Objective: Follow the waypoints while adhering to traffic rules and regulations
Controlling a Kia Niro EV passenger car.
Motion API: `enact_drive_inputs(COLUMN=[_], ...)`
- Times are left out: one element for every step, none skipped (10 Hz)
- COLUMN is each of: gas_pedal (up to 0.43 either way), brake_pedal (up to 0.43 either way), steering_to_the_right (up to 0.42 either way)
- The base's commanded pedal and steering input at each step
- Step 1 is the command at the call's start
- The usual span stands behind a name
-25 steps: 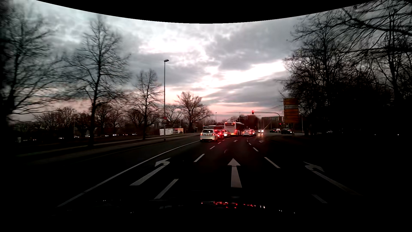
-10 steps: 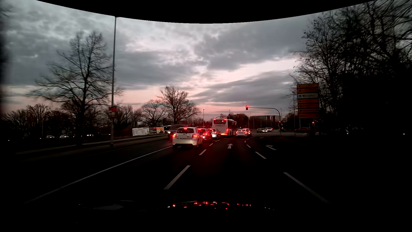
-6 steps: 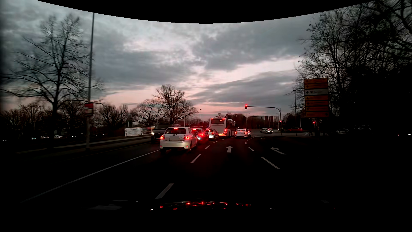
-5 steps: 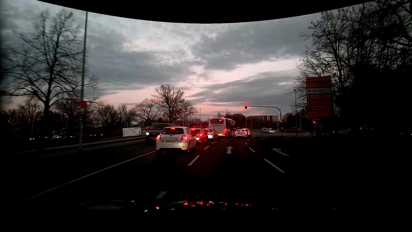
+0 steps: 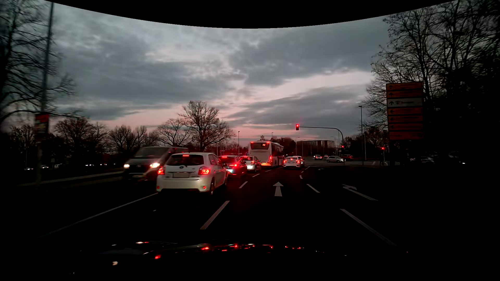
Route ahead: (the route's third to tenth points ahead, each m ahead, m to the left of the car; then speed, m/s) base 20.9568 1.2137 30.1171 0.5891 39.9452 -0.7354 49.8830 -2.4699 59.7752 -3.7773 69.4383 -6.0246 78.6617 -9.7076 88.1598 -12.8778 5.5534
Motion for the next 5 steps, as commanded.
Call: enact_drive_inputs(gas_pedal=[0.0,0.0,0.0,0.0,0.0], brake_pedal=[0.085,0.085,0.085,0.085,0.085], steering_to_the_right=[0.02,0.019,0.019,0.019,0.019])
